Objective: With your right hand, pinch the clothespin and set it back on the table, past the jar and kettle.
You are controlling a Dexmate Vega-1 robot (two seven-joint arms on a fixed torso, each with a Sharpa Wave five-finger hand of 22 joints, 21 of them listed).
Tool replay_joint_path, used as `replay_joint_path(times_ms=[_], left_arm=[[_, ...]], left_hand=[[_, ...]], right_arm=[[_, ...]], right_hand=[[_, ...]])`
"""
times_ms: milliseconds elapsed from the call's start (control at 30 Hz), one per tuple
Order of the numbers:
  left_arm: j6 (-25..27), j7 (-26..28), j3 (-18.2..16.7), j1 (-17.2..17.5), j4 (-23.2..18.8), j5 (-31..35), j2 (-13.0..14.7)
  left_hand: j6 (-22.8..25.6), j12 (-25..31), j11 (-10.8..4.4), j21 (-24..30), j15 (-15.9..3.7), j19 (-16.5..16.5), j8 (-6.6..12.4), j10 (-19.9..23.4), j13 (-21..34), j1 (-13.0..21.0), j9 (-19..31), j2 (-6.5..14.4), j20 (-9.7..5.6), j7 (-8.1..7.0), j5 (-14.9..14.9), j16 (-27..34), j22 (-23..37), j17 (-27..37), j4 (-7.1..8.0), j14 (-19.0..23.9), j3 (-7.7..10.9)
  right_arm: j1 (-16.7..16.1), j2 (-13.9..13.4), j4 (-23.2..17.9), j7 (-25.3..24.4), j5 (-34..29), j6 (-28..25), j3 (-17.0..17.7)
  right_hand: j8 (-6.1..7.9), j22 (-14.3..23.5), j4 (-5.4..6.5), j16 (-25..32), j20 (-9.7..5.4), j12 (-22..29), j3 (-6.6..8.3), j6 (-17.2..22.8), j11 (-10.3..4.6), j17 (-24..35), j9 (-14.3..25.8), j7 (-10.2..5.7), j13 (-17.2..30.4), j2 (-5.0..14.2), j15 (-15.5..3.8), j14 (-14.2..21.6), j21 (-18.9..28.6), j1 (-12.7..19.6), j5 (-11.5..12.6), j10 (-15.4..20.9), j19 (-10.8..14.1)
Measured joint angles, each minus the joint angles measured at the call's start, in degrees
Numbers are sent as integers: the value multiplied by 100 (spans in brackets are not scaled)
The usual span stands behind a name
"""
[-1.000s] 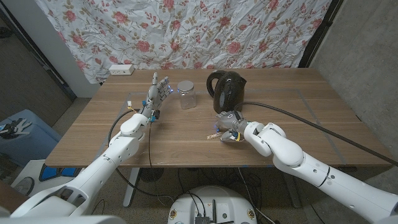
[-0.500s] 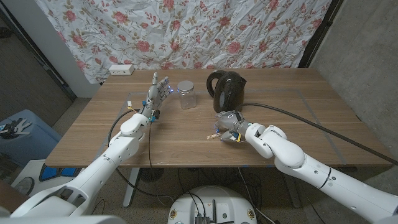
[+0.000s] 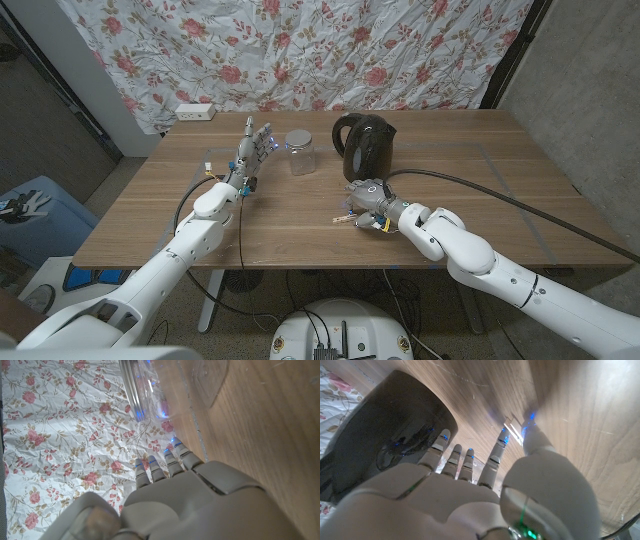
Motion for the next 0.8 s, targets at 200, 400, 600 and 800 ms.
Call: replay_joint_path(times_ms=[200,400,600,800], left_arm=[[-1,0,0,0,0,0,0],[-2,0,0,0,0,0,0],[-2,0,0,0,0,0,0],[-2,0,0,0,1,0,0]], left_hand=[[0,0,0,0,0,0,0,0,0,0,0,0,0,0,0,0,0,0,0,0,0],[0,0,0,0,0,0,0,0,0,0,0,0,0,0,0,0,0,0,0,0,0],[0,0,0,0,0,0,0,0,0,0,0,0,0,0,0,0,0,0,0,0,0],[0,0,0,0,0,0,0,0,0,0,0,0,0,0,0,0,0,0,0,0,0]], right_arm=[[-42,-30,57,-232,69,23,6],[-75,-43,109,-429,104,26,6],[-85,-45,178,-521,117,27,-4],[-71,-42,241,-739,145,27,-29]], right_hand=[[54,0,0,32,-9,21,1,112,4,15,16,-6,16,-15,-25,88,0,105,1,119,50],[177,0,14,67,-52,42,-13,288,-30,41,42,-15,16,23,-81,183,0,144,1,235,93],[222,-1,17,116,-112,42,-15,414,-90,41,57,-25,16,24,-143,245,0,264,1,305,154],[265,-1,17,117,-151,65,-14,463,-119,68,69,-12,15,98,-166,268,0,337,2,385,192]])
